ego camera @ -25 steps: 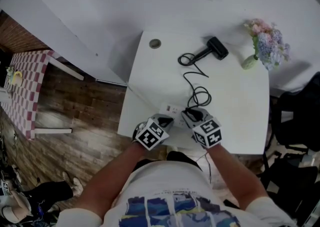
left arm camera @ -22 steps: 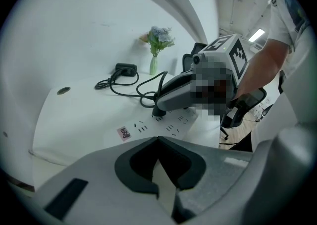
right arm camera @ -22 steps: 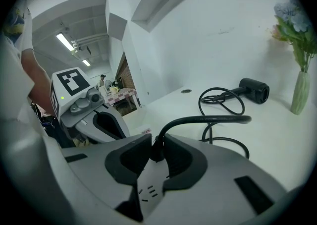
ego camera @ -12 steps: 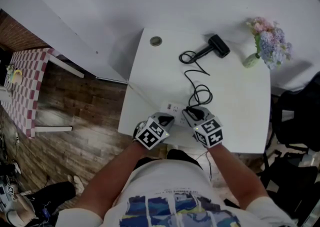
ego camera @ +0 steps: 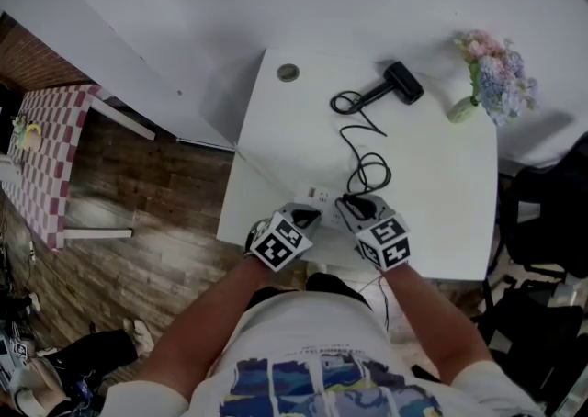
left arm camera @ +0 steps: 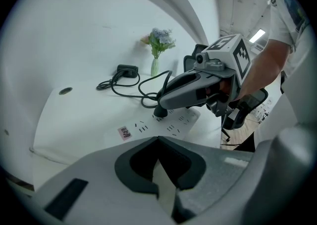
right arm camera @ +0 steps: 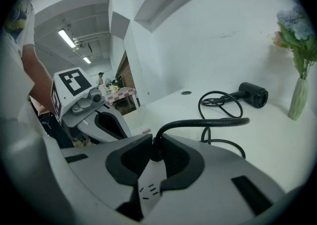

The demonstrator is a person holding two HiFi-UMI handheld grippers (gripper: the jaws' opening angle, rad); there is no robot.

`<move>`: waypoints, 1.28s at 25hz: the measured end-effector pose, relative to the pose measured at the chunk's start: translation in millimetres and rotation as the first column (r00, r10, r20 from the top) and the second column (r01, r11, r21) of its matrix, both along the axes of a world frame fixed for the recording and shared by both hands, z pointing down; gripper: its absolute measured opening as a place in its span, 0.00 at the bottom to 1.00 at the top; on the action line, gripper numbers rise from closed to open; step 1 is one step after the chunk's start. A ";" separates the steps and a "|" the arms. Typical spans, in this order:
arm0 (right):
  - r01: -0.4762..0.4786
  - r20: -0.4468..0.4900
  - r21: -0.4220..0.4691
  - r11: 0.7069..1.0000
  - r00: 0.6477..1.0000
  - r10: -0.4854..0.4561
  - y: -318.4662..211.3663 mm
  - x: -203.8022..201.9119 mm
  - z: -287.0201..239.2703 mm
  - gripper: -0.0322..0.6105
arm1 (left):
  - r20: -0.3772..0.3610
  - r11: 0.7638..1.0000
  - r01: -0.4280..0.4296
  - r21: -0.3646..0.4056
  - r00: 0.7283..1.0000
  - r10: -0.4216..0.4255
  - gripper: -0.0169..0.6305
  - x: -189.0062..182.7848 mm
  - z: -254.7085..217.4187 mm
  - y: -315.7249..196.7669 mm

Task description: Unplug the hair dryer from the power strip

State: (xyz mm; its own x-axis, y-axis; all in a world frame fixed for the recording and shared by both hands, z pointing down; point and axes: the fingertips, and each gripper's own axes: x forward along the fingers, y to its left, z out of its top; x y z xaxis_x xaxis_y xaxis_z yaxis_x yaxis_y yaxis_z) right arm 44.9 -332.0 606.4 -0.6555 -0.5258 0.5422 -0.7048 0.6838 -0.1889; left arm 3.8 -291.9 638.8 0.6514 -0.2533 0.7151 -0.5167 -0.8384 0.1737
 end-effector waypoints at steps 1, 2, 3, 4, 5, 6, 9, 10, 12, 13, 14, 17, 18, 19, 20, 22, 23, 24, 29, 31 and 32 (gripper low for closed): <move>-0.001 -0.002 0.004 1.000 1.000 0.001 0.1 0.0 -0.3 0.13 | 0.003 1.000 0.001 -0.002 1.000 -0.001 0.03 0.0 0.2 -0.3; -0.002 -0.004 0.006 1.000 1.000 0.002 0.1 -0.1 -0.5 0.13 | 0.008 1.000 -0.001 -0.004 1.000 0.001 0.03 -0.1 0.4 -0.6; -0.004 -0.004 0.007 1.000 1.000 0.004 0.2 -0.2 -0.7 0.13 | 0.014 1.000 -0.005 -0.005 1.000 0.005 0.03 0.0 0.7 -0.6; -0.005 -0.005 0.008 1.000 1.000 0.005 0.3 -0.4 -1.0 0.13 | 0.020 1.000 -0.009 -0.005 1.000 0.009 0.03 0.1 0.9 -0.4; -0.006 -0.007 0.007 1.000 1.000 0.006 0.5 -0.7 -1.4 0.13 | 0.024 1.000 -0.012 -0.006 1.000 0.012 0.03 0.1 1.0 -0.3; -0.005 -0.010 0.006 1.000 1.000 0.005 0.8 -1.1 -1.9 0.13 | 0.027 1.000 -0.013 -0.007 1.000 0.013 0.03 -0.1 1.2 -0.2; 0.004 -0.030 0.008 1.000 1.000 -0.004 2.6 -2.2 -2.8 0.13 | 0.034 1.000 -0.018 -0.005 0.999 0.018 0.03 -0.2 1.8 -0.4; 0.007 -0.037 0.011 1.000 0.999 -0.007 3.4 -2.9 -3.4 0.13 | 0.038 1.000 -0.022 0.000 0.999 0.022 0.03 0.2 1.9 -0.7; 0.007 -0.035 0.038 0.999 0.999 -0.006 2.3 -4.3 -8.0 0.13 | 0.050 1.000 -0.031 0.006 0.998 0.030 0.03 0.6 2.1 -1.3; 0.006 -0.026 0.066 0.998 1.000 -0.004 -0.2 -5.3 -14.2 0.13 | 0.056 0.999 -0.034 0.003 0.998 0.033 0.03 0.6 2.1 -1.4; 0.007 -0.020 0.094 0.996 1.000 -0.005 -3.3 -6.6 -22.7 0.13 | 0.060 0.999 -0.036 0.001 0.998 0.036 0.03 0.8 2.3 -1.4; 0.021 -0.020 0.146 0.989 1.000 -0.018 -12.1 -9.9 -45.7 0.13 | 0.059 0.999 -0.039 0.003 0.998 0.038 0.03 1.5 2.8 -1.3; 0.020 -0.013 0.151 0.988 1.000 -0.018 -14.3 -9.5 -49.8 0.13 | 0.058 0.999 -0.036 0.004 0.998 0.036 0.03 1.1 2.9 -0.9; 0.015 -0.003 0.151 0.988 1.000 -0.014 -16.0 -8.3 -52.8 0.13 | 0.058 0.999 -0.032 0.002 0.998 0.032 0.03 0.7 3.1 -0.5; 0.008 0.006 0.150 0.989 1.000 -0.009 -17.1 -6.3 -55.2 0.13 | 0.058 1.000 -0.027 -0.001 0.998 0.027 0.03 0.4 3.4 -0.1; -0.002 0.018 0.148 0.989 1.000 -0.001 -17.8 -2.6 -59.7 0.13 | 0.056 1.000 -0.018 -0.006 0.998 0.018 0.03 0.1 3.7 0.5; -0.002 0.023 0.147 0.989 1.000 -0.001 -17.4 -1.5 -61.9 0.13 | 0.054 1.000 -0.014 -0.004 0.998 0.014 0.03 0.0 3.4 0.5; -0.002 0.027 0.147 0.989 1.000 -0.002 -16.9 -0.5 -64.1 0.13 | 0.053 1.000 -0.011 0.000 0.999 0.011 0.03 0.2 2.8 0.4; -0.006 0.053 0.144 0.990 0.999 -0.002 -16.5 5.2 -72.3 0.13 | 0.039 1.000 0.009 -0.006 0.999 -0.008 0.03 -0.8 2.8 0.6; -0.009 0.060 0.142 0.990 0.998 0.000 -16.3 6.9 -75.5 0.13 | 0.041 1.000 0.018 -0.010 0.999 -0.017 0.03 -1.2 2.0 1.4; -0.009 0.062 0.142 0.990 0.998 0.001 -16.2 7.5 -78.0 0.13 | 0.045 1.000 0.017 -0.007 0.999 -0.016 0.03 -0.8 1.7 1.4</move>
State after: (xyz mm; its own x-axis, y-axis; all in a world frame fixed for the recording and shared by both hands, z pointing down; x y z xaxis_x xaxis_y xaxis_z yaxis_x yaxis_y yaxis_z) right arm 52.4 -348.2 528.4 -0.6824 -0.5977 0.4209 -0.6983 0.7033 -0.1333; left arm 2.9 -290.6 640.4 0.6141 -0.2586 0.7457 -0.5378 -0.8286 0.1555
